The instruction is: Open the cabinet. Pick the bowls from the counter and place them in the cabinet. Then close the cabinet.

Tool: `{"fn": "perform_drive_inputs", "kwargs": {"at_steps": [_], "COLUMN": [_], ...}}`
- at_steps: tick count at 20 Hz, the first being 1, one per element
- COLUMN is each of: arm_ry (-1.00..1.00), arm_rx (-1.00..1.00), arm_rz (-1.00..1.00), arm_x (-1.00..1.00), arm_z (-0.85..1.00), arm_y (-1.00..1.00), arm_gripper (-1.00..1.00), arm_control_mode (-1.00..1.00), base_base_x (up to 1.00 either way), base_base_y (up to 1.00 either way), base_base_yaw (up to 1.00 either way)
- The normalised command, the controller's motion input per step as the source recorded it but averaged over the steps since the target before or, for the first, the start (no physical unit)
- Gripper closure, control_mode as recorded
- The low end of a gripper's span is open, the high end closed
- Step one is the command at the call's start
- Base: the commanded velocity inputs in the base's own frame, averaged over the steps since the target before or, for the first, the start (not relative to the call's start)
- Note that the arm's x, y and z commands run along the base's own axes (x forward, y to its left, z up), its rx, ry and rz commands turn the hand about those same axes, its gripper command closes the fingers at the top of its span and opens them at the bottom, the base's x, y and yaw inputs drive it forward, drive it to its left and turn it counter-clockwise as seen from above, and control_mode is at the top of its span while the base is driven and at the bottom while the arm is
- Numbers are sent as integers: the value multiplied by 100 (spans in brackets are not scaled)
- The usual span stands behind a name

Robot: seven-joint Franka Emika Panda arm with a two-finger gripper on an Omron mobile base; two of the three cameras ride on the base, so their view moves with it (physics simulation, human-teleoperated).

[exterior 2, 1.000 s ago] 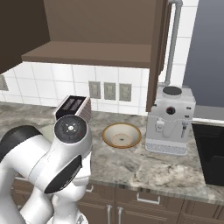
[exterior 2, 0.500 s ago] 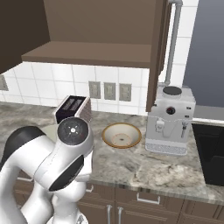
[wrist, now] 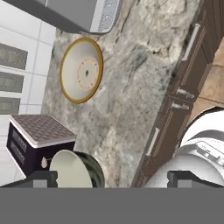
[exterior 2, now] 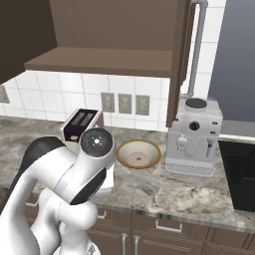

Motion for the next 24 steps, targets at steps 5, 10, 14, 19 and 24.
{"fn": "perform_drive_inputs", "kwargs": {"at_steps": [5, 10, 14, 19, 24], "arm_ry": [-13, -9, -2, 0, 0], "arm_rx": [1, 4, 3, 3, 5], "arm_rz": [4, 3, 3, 1, 0], "arm_x": [16, 2, 20, 36, 34], "arm_z": [-28, -40, -9, -1, -12], "arm_y": [0, 0, -2, -2, -3], "arm_gripper": [-100, -100, -100, -100, -100], "arm_control_mode": [-100, -100, -100, -100, -100], "base_base_x": [0, 0, 0, 0, 0], "base_base_y": [0, 0, 0, 0, 0], "base_base_yaw": [0, 0, 0, 0, 0]}}
